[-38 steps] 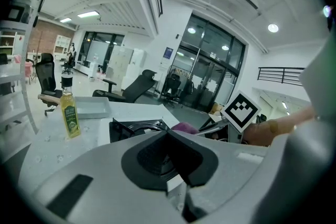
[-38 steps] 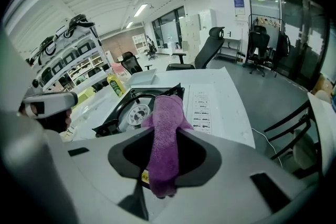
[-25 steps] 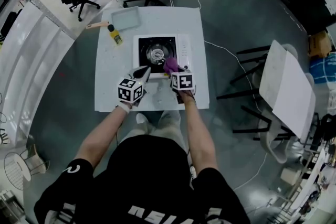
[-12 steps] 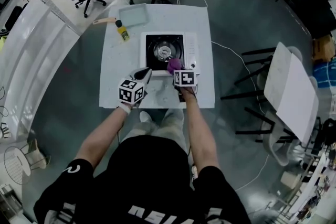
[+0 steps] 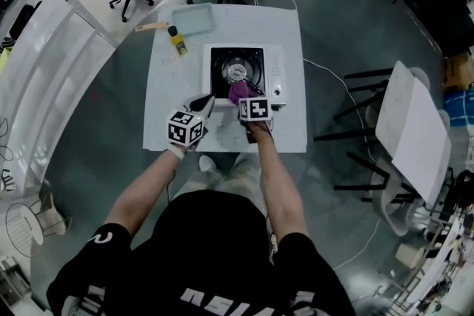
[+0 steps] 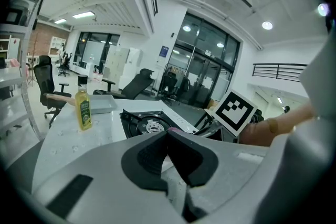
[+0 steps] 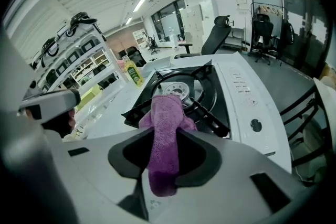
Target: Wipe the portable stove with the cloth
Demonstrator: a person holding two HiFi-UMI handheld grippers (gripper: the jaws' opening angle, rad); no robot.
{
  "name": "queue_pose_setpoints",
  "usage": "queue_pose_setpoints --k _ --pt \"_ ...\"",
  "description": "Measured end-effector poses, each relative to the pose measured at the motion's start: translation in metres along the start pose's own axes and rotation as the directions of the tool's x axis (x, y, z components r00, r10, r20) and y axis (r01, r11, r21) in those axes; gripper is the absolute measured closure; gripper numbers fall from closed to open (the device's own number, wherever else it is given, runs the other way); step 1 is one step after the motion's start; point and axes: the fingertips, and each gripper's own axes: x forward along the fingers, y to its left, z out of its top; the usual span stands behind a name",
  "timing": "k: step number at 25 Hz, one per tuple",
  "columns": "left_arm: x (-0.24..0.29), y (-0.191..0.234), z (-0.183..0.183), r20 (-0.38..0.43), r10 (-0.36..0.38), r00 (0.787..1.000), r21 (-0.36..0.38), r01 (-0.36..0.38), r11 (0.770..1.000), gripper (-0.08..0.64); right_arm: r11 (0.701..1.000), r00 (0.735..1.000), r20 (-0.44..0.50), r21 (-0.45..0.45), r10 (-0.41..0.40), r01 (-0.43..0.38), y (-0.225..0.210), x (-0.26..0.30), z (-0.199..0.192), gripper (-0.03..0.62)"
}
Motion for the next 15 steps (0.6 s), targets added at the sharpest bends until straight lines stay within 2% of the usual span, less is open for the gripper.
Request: queue_pose_setpoints --k 7,11,15 --pt "-0.009 0.017 0.001 0.007 0.025 1.000 -0.012 -0.025 1.000 0.561 0.998 0.998 -0.015 -0.034 0.055 -0.055 0.037 0.018 0.004 0.486" --pt "-0.012 0.026 0.001 0.010 0.038 0.999 -0.024 -0.038 0.999 0.561 0.998 0.998 -0.021 -0.031 0.058 -0.059 0.037 0.017 0.006 0.486" --pt "-0.006 0.029 0.007 0.019 0.038 0.999 -0.034 -0.037 0.999 0.561 0.998 0.999 0.025 -0.039 0.049 -0.048 0.031 0.005 0.026 0.488"
